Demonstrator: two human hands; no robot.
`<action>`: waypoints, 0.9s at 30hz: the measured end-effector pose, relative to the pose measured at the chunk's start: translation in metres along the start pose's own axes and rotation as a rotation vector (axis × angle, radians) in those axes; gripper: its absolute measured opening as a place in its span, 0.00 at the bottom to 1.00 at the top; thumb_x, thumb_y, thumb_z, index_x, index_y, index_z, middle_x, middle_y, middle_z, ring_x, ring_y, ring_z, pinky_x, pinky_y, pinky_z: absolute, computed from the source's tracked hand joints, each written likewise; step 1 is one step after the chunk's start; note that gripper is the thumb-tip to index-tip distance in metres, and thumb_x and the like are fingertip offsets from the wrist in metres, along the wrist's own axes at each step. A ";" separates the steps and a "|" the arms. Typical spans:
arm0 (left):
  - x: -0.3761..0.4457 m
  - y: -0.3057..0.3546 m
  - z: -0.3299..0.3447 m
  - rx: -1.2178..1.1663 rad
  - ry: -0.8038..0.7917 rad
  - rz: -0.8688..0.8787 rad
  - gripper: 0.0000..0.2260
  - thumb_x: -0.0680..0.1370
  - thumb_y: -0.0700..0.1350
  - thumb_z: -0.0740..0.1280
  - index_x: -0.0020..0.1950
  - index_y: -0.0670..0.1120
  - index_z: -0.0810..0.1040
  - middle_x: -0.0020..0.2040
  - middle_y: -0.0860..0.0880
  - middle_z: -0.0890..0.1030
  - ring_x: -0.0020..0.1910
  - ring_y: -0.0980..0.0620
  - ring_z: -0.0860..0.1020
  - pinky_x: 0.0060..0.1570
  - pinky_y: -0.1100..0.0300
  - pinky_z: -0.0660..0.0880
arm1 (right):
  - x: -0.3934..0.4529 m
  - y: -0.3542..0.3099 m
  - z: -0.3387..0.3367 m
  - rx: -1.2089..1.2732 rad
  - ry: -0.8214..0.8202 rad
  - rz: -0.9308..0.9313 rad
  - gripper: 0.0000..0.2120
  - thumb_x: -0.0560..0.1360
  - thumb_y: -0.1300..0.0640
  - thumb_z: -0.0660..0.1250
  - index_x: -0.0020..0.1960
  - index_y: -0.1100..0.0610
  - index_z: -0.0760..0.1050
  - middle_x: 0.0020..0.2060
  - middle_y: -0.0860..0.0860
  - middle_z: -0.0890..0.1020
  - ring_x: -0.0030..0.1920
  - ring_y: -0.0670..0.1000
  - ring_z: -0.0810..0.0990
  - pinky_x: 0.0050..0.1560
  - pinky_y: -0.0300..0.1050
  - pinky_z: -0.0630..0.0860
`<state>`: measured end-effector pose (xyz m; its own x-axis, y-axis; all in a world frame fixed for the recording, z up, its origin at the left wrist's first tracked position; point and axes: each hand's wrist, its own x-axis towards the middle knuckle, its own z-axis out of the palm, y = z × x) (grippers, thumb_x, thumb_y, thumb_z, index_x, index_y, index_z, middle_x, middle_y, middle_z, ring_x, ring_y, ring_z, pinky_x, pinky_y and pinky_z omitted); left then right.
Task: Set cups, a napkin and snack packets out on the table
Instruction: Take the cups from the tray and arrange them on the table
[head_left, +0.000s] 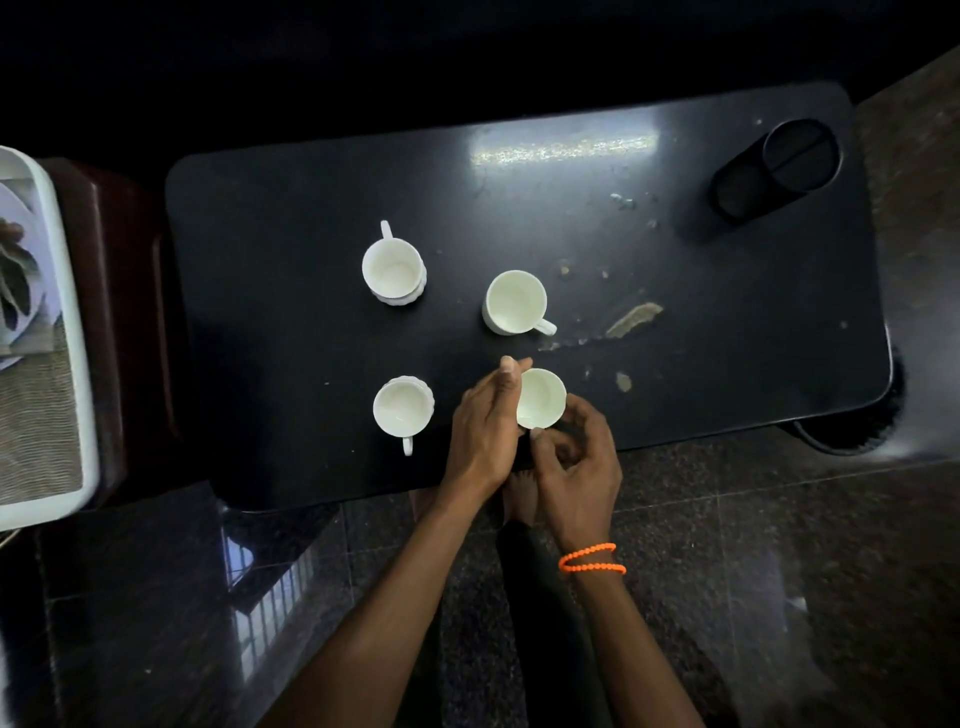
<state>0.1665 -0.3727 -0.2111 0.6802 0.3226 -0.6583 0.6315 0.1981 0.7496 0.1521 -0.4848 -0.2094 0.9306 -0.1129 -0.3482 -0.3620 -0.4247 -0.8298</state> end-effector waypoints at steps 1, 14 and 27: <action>0.000 0.000 0.001 0.001 -0.005 0.003 0.34 0.77 0.73 0.50 0.70 0.56 0.81 0.71 0.57 0.80 0.72 0.50 0.77 0.71 0.40 0.74 | 0.001 -0.001 -0.001 -0.009 -0.001 -0.003 0.22 0.74 0.67 0.73 0.65 0.54 0.77 0.58 0.52 0.82 0.48 0.45 0.87 0.49 0.37 0.83; 0.050 0.060 -0.027 0.075 0.262 0.340 0.25 0.84 0.63 0.53 0.56 0.51 0.86 0.55 0.55 0.86 0.58 0.54 0.82 0.60 0.41 0.79 | 0.053 -0.055 0.018 -0.513 0.155 -0.222 0.08 0.77 0.51 0.70 0.46 0.55 0.84 0.45 0.51 0.87 0.54 0.60 0.81 0.61 0.57 0.71; 0.101 0.086 -0.031 -0.011 0.060 -0.046 0.32 0.83 0.69 0.49 0.64 0.45 0.78 0.59 0.40 0.84 0.49 0.47 0.87 0.40 0.54 0.86 | 0.140 -0.090 0.051 -0.175 -0.184 0.047 0.22 0.85 0.41 0.54 0.57 0.52 0.83 0.48 0.48 0.83 0.53 0.52 0.80 0.48 0.43 0.70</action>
<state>0.2780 -0.2945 -0.2107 0.6268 0.3675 -0.6871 0.6575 0.2238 0.7195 0.3123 -0.4165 -0.2057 0.8815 0.0225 -0.4716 -0.3749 -0.5737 -0.7282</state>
